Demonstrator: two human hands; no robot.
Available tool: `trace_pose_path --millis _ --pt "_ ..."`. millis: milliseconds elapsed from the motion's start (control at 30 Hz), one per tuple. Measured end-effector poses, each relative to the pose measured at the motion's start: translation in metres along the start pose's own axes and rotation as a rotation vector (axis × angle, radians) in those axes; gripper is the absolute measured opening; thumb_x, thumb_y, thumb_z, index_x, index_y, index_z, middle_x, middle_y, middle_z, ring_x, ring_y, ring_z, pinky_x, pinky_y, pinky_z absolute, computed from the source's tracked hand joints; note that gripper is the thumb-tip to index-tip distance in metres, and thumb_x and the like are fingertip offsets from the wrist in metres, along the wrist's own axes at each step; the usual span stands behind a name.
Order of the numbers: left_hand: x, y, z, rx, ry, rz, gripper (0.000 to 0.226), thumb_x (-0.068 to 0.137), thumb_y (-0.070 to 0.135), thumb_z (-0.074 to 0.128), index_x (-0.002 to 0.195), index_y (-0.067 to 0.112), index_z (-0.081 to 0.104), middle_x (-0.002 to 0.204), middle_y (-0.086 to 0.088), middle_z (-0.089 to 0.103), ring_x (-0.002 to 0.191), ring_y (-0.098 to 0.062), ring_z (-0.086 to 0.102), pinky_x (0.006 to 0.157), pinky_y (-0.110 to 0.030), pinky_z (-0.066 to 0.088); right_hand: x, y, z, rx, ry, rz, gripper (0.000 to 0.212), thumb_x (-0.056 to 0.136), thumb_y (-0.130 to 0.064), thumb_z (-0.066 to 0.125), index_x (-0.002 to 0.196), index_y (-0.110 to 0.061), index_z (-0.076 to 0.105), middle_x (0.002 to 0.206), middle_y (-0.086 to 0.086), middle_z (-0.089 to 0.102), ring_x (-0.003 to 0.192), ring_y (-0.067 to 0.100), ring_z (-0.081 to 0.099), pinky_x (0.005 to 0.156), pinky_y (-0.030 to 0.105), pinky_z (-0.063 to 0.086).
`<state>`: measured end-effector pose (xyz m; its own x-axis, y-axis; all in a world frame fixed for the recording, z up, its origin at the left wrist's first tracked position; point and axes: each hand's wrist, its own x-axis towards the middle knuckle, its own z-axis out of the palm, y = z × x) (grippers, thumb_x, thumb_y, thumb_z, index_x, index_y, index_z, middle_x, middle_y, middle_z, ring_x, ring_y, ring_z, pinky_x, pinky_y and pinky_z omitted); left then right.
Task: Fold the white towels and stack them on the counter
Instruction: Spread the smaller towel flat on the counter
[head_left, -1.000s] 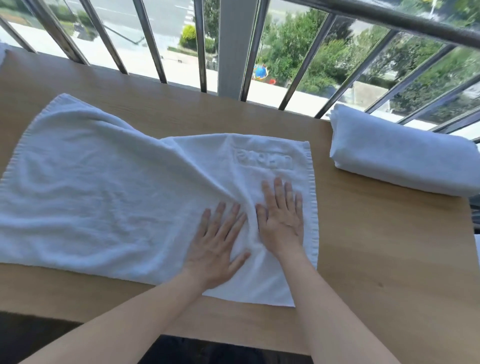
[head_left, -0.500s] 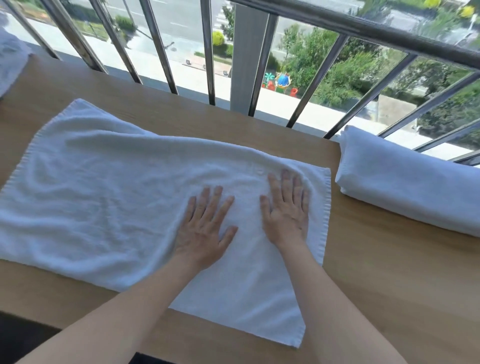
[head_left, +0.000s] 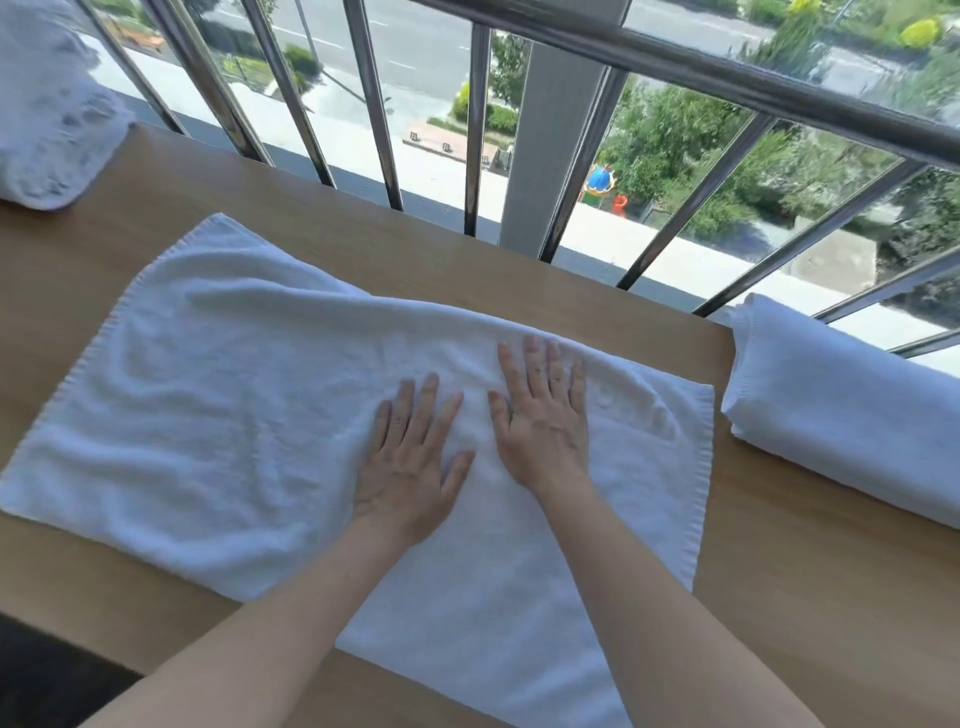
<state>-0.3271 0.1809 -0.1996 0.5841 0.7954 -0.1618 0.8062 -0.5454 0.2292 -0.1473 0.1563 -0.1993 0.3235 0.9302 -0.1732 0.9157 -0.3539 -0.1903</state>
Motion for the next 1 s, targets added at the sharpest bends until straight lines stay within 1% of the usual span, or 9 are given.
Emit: trace_pose_path --millis 100,233,367,500,600,700,800,900,1000 --pt "0.043 -0.028 -0.015 0.019 0.005 -0.098 0.077 0.092 0.062 0.015 0.160 0.027 0.009 0.168 -0.002 -0.004 0.155 -0.027 -0.003 0.124 -0.044 -0.003 -0.014 0.001 0.007 0.008 0.051 0.013 0.060 0.104 -0.049 0.020 0.159 -0.031 0.004 0.167 -0.001 -0.005 0.153 0.021 -0.009 0.123 0.048 -0.005" --pt "0.060 -0.043 -0.019 0.074 -0.020 -0.077 0.080 0.091 0.065 0.014 0.160 0.028 0.000 0.167 -0.001 -0.011 0.154 -0.028 -0.007 0.124 -0.046 -0.002 -0.015 0.001 0.010 -0.005 0.070 0.027 0.062 0.103 -0.050 0.022 0.159 -0.032 0.005 0.167 -0.001 -0.005 0.153 0.021 -0.007 0.123 0.048 -0.004" --pt "0.027 -0.036 -0.010 0.064 -0.007 -0.085 0.080 0.092 0.063 0.021 0.160 0.026 0.004 0.168 -0.003 -0.003 0.155 -0.026 -0.004 0.124 -0.047 0.001 -0.011 -0.001 0.007 0.012 0.043 0.046 0.065 0.101 -0.050 0.025 0.158 -0.034 -0.001 0.167 -0.003 -0.008 0.153 0.020 -0.008 0.123 0.048 -0.003" --pt "0.017 -0.033 -0.008 0.077 -0.017 -0.104 0.081 0.091 0.063 0.024 0.161 0.026 0.006 0.168 -0.003 -0.003 0.155 -0.027 -0.004 0.124 -0.048 0.003 -0.037 -0.007 0.014 0.009 0.047 0.049 0.067 0.099 -0.051 0.027 0.159 -0.033 0.000 0.167 -0.003 -0.004 0.154 0.022 -0.005 0.123 0.050 0.000" --pt "0.038 -0.037 -0.011 0.096 -0.032 -0.121 0.084 0.088 0.067 0.017 0.160 0.028 -0.004 0.167 -0.001 -0.014 0.154 -0.025 -0.011 0.124 -0.048 -0.002 -0.024 -0.003 0.010 0.007 0.045 0.050 0.067 0.098 -0.051 0.028 0.159 -0.033 0.006 0.167 -0.003 -0.002 0.154 0.021 -0.004 0.123 0.049 0.000" --pt "0.064 -0.041 -0.019 0.118 -0.045 -0.140 0.085 0.086 0.069 0.009 0.159 0.030 -0.010 0.166 0.001 -0.018 0.153 -0.025 -0.013 0.123 -0.046 -0.006 0.000 0.001 0.001 -0.005 0.009 0.041 0.066 0.098 -0.051 0.024 0.159 -0.035 0.004 0.167 -0.005 -0.006 0.153 0.019 -0.009 0.123 0.047 -0.005" --pt "0.058 -0.042 -0.018 0.099 -0.022 -0.128 0.083 0.088 0.067 0.012 0.160 0.029 -0.004 0.167 -0.001 -0.012 0.154 -0.026 -0.008 0.123 -0.046 -0.004 -0.002 -0.001 0.002 -0.007 0.013 0.041 0.064 0.100 -0.051 0.022 0.159 -0.034 0.003 0.167 -0.004 -0.007 0.153 0.020 -0.011 0.123 0.048 -0.005" --pt "0.033 -0.045 -0.009 0.094 0.007 -0.075 0.082 0.091 0.065 0.022 0.161 0.026 0.005 0.168 -0.004 -0.003 0.155 -0.029 0.000 0.124 -0.048 0.002 -0.029 -0.006 0.011 0.001 0.064 0.028 0.065 0.099 -0.050 0.027 0.159 -0.031 0.011 0.167 -0.001 0.002 0.154 0.022 -0.004 0.123 0.050 0.000" --pt "0.043 -0.047 -0.010 0.107 -0.004 -0.083 0.084 0.089 0.067 0.020 0.160 0.027 0.000 0.168 -0.003 -0.008 0.154 -0.027 -0.006 0.124 -0.048 0.000 -0.022 -0.001 0.009 -0.018 0.048 0.009 0.067 0.098 -0.051 0.028 0.159 -0.031 0.009 0.167 -0.001 0.000 0.154 0.022 -0.004 0.123 0.051 -0.001"
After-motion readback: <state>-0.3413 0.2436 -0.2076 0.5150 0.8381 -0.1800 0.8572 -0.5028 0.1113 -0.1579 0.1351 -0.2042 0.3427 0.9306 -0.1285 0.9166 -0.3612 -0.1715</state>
